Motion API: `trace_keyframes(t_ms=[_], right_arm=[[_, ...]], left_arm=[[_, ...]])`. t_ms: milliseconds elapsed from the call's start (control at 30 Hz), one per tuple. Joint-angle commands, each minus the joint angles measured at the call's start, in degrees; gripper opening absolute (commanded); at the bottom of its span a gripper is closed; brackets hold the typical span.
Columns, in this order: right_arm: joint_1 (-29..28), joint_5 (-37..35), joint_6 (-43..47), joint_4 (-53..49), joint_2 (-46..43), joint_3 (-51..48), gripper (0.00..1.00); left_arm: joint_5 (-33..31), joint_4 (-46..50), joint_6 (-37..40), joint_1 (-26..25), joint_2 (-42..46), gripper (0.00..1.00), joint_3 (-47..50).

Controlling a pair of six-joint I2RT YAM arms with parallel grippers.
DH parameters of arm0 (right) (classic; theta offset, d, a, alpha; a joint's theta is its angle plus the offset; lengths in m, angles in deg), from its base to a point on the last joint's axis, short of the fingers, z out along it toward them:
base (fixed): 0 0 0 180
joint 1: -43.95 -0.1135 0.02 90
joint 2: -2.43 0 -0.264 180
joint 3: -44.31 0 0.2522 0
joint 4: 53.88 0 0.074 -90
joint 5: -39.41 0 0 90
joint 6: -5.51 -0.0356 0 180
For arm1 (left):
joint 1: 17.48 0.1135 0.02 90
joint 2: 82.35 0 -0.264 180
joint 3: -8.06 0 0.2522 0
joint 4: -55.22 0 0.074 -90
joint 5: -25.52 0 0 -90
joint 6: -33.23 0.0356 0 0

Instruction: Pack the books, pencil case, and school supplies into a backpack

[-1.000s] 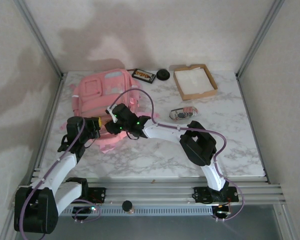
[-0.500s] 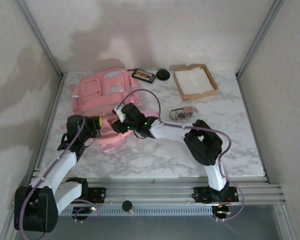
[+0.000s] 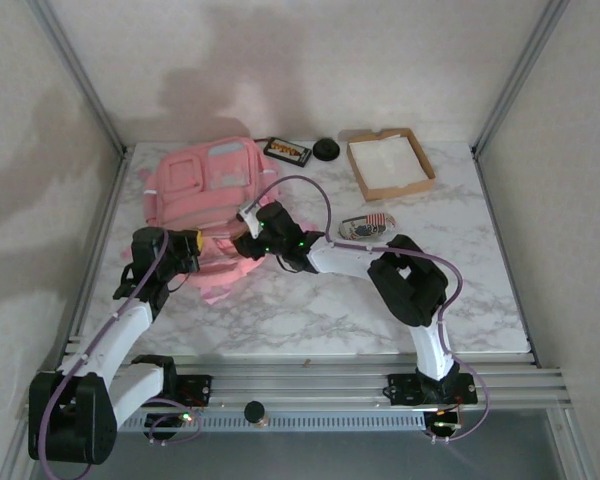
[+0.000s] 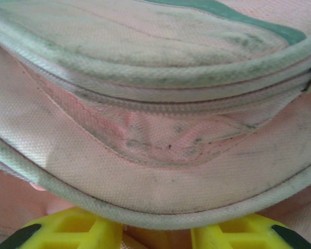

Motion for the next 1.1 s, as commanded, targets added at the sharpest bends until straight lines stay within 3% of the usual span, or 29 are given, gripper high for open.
trace_keyframes(t_ms=[0,300,567,800,1067], right_arm=[[-2.29,2.11,1.56,5.53,-0.41,-0.68,0.37],[-5.81,-1.55,1.62,5.07,2.20,2.15,0.39],[-7.31,3.73,6.00,12.61,0.43,-0.44,0.46],[-7.35,3.25,8.44,15.82,1.12,-1.17,0.50],[-5.80,5.24,12.13,24.41,3.45,-1.44,0.41]], left_arm=[[0.23,-1.49,-0.80,-0.19,1.18,0.00,-3.04],[-0.35,-1.65,-2.07,-1.76,1.74,0.00,-2.92],[-0.68,-0.96,-2.36,-2.30,2.65,0.00,-2.77],[-1.10,-1.13,-3.04,-3.78,3.26,0.00,-2.73],[-1.06,-1.22,-3.61,-4.65,4.65,0.00,-2.49]])
